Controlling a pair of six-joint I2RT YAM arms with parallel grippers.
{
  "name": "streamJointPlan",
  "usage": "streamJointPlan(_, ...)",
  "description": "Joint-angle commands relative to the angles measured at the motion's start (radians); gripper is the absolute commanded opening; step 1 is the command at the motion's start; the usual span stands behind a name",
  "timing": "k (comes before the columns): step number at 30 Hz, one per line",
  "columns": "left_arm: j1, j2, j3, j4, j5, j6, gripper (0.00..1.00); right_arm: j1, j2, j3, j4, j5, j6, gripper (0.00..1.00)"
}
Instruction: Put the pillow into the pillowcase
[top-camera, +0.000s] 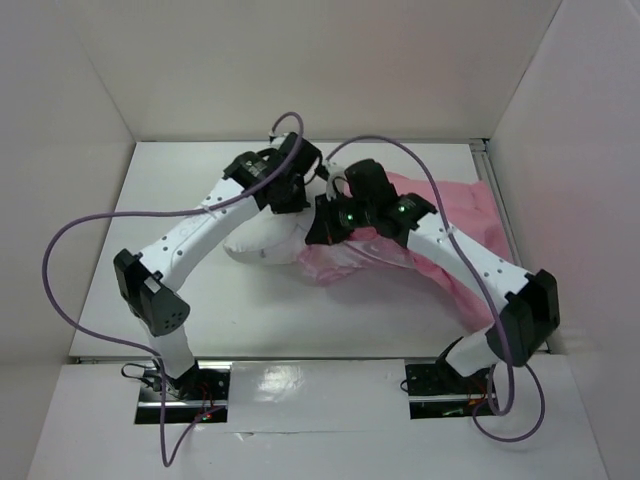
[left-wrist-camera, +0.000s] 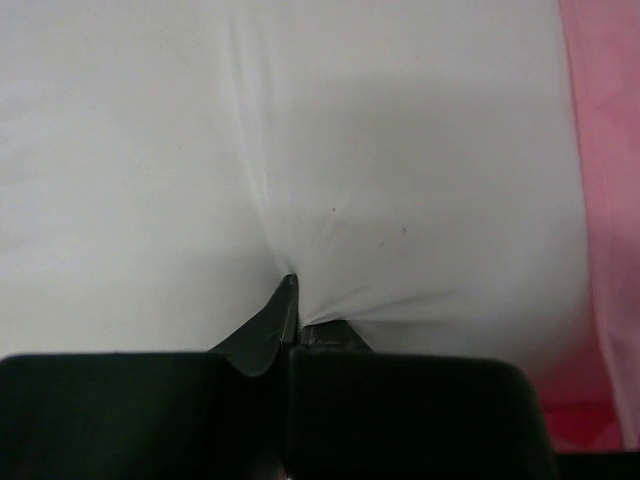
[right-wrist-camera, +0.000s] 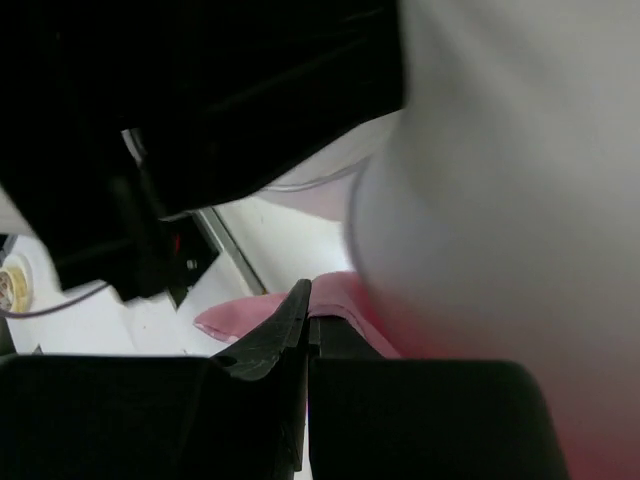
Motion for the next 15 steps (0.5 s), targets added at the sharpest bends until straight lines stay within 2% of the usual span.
streamJointPlan(1, 0.096, -0.151, 0.058, 0.1, 0.012, 0.021, 0.0, -0.061, 0.099, 0.156, 0.12, -0.123, -0.089, 0.0)
streamJointPlan(6, 0.19, -0.289, -0.02, 0.1, 0.044, 0.03, 0.0, -0.091, 0.256, 0.332, 0.166, -0.201, -0.089, 0.0)
streamJointPlan(10, 0.208, -0.412, -0.086, 0.1, 0.074, 0.009, 0.0, -0.1, 0.376, 0.47, 0.186, -0.245, -0.069, 0.0)
streamJointPlan(12, 0.208, -0.453, -0.134, 0.111, 0.108, -0.004, 0.0, -0.1, 0.39, 0.555, 0.157, -0.257, -0.069, 0.0)
streamJointPlan(15, 0.197, -0.464, -0.202, 0.15, 0.149, -0.028, 0.0, -0.1, 0.362, 0.552, 0.167, -0.277, -0.04, 0.0)
